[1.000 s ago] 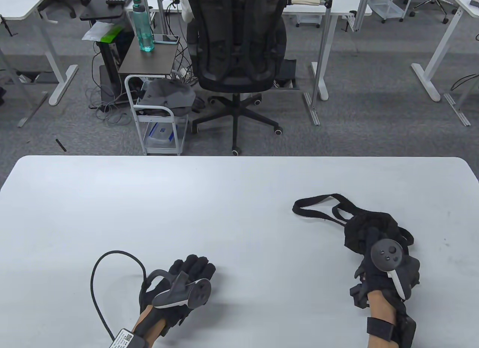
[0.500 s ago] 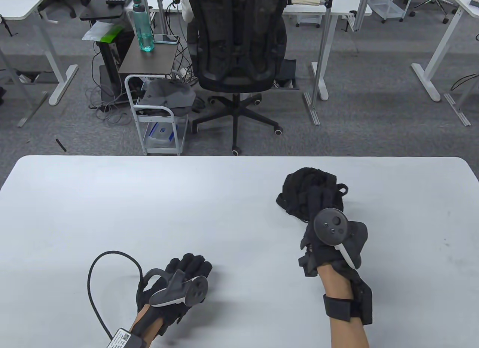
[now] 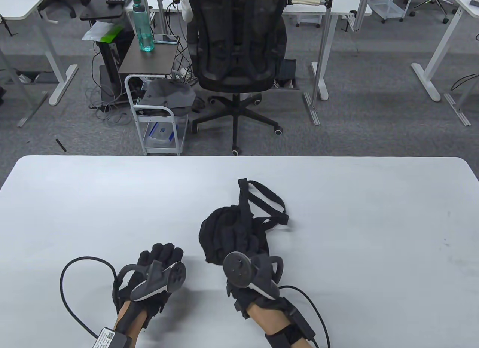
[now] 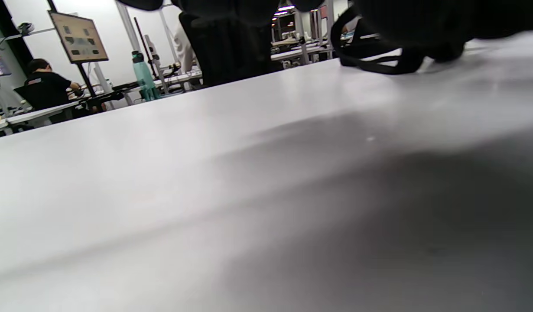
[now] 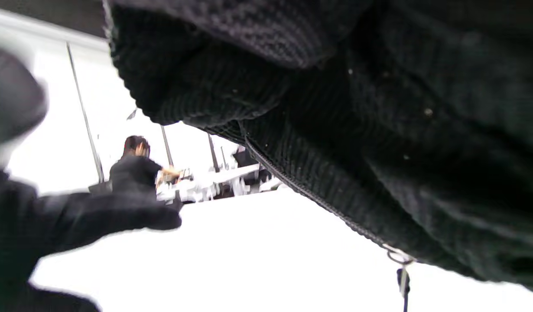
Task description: Pull shoulder strap to tighten
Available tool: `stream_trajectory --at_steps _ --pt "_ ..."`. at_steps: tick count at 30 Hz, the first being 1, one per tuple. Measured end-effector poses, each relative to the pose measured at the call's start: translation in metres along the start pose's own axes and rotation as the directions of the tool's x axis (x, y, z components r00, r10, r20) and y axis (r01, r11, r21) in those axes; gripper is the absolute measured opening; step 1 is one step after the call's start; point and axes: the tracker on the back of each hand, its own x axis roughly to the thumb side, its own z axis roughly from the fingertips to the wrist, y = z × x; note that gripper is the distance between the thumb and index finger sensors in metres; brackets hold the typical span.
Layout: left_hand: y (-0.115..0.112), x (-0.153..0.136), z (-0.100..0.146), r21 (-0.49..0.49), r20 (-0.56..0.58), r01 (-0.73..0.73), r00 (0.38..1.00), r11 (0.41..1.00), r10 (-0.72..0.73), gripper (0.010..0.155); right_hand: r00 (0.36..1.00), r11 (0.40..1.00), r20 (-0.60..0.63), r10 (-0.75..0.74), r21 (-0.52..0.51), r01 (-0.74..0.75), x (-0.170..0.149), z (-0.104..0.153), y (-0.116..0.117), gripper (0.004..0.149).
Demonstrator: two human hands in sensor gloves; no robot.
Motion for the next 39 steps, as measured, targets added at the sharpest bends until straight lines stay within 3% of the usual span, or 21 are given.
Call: stream_trajectory --at_steps 3,5,8,11,15,20,26,34,39 --pt "-0.005 -0.007 -0.003 -0.029 -0.017 -0.034 0.999 0.999 0.033 0.084 0.997 0.986 0.034 0.065 0.154 -0.069 0.015 0.015 0.035 0.064" --pt "-0.008 -0.009 -0.005 -0.053 -0.020 -0.040 0.999 0.998 0.039 0.084 0.988 0.945 0.071 0.140 0.287 -0.155 0.025 0.026 0.066 0.065" --pt "-0.010 -0.007 -0.006 -0.067 -0.011 -0.037 0.999 0.997 0.036 0.084 0.991 0.890 0.072 0.109 0.438 -0.130 0.030 0.033 0.096 0.071" --pt "-0.008 -0.005 -0.004 -0.059 -0.003 -0.032 0.999 0.998 0.032 0.084 0.978 0.871 0.104 0.181 0.444 -0.209 0.037 0.034 0.105 0.078" --pt "-0.005 -0.002 -0.003 -0.035 0.012 -0.027 1.000 0.999 0.028 0.084 0.997 0.867 0.049 0.054 0.494 -0.071 0.034 0.032 0.108 0.094" --pt "-0.002 0.002 -0.002 -0.005 0.048 -0.031 0.998 1.000 0.031 0.083 0.997 0.872 0.037 -0.068 0.488 0.041 0.024 0.032 0.085 0.102" --pt "0.008 0.012 0.003 0.072 0.103 -0.046 0.994 0.996 0.038 0.082 0.983 0.898 0.037 -0.178 0.415 0.147 0.003 0.038 0.034 0.099" --pt "0.015 0.025 0.012 0.173 0.204 -0.089 0.978 0.981 0.052 0.082 0.963 0.938 -0.037 -0.266 0.220 0.267 -0.073 0.043 -0.026 0.093" --pt "0.015 0.035 0.012 0.183 0.248 -0.099 0.967 0.978 0.051 0.081 0.967 0.953 -0.101 -0.235 0.172 0.249 -0.122 0.055 -0.034 0.092"
